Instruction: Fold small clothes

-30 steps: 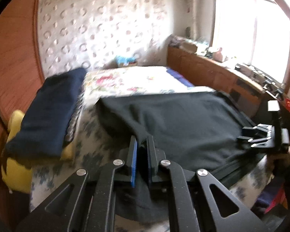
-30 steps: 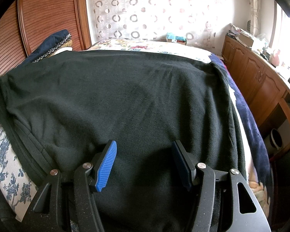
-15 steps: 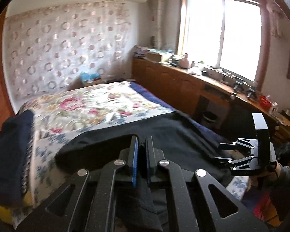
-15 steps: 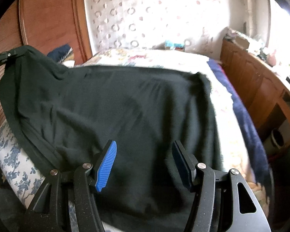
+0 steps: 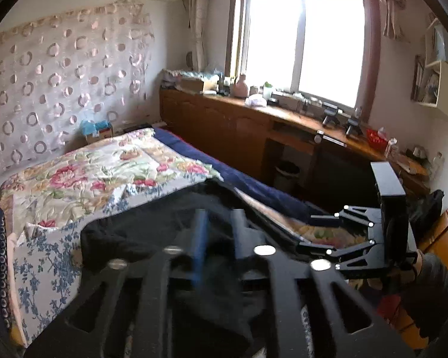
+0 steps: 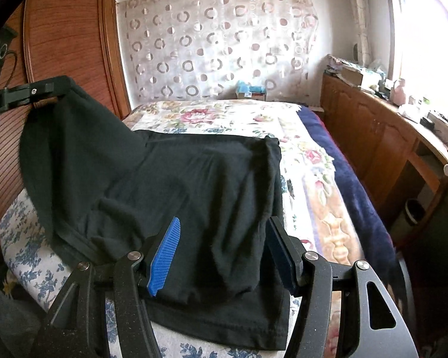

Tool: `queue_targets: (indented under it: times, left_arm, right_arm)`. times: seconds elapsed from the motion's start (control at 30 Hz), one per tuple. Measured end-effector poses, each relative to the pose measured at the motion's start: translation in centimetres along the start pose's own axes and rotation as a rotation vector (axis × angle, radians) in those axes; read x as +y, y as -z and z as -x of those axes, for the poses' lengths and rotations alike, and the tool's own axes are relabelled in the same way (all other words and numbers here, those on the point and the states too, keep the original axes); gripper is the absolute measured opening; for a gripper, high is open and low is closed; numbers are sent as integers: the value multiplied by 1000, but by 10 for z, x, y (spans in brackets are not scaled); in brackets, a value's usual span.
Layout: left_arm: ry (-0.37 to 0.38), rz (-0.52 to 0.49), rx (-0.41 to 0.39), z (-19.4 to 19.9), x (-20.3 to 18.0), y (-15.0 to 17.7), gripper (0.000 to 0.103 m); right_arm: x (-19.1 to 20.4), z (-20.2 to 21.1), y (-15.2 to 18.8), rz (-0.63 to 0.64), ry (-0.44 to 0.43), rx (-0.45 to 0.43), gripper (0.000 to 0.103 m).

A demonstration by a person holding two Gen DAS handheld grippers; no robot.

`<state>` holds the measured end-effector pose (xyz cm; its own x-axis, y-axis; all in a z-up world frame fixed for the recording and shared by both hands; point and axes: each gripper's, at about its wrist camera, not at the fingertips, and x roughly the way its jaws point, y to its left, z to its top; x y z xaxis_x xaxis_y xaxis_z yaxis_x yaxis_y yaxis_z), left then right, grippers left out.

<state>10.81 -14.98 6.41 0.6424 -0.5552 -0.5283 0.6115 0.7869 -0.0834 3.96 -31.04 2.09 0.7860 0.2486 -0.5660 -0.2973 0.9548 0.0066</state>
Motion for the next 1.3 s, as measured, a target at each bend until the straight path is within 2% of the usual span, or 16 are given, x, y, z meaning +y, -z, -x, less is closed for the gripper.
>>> queue_targets:
  times: [0.03,0.17,0.3,0.33,0.57,0.97,1.1,1.17,1.2,1.23,1.3]
  left_arm:
    - [-2,-6,-1,0,0,2,39]
    - [-40,-6,12,0,4,16,50]
    - [-57,33,20,4,18,33,75]
    - [-67,47,21,5,23,39,77]
    - [-167,95,37,8,45,73,78]
    - [-213,169,64,13,70,106,78]
    - [-219,175,67,13,73,109,78]
    - [-218,176,65,14,74,110,78]
    - [-220,176,65,13,74,110,78]
    - [-223,177,64,13,74,110,78]
    - [-228,180,60,14,75,112,78]
  right_arm:
    - [1,-1,2,-1,-2,4,61]
    - [5,-6,6,-5,-13,18,61]
    - [9,-13,2,2,-36,32,62]
    - [12,-15,2,6,-42,36,62]
    - [27,-56,-9,57,-106,81,61]
    - [44,-111,-15,105,-151,166,61]
    - [46,-114,-14,117,-167,172,50]
    - [48,-112,-14,138,-164,165,35]
    - [50,-111,-13,154,-158,157,21]
    - [52,-109,-14,171,-158,149,12]
    - [54,-101,-16,176,-169,115,9]
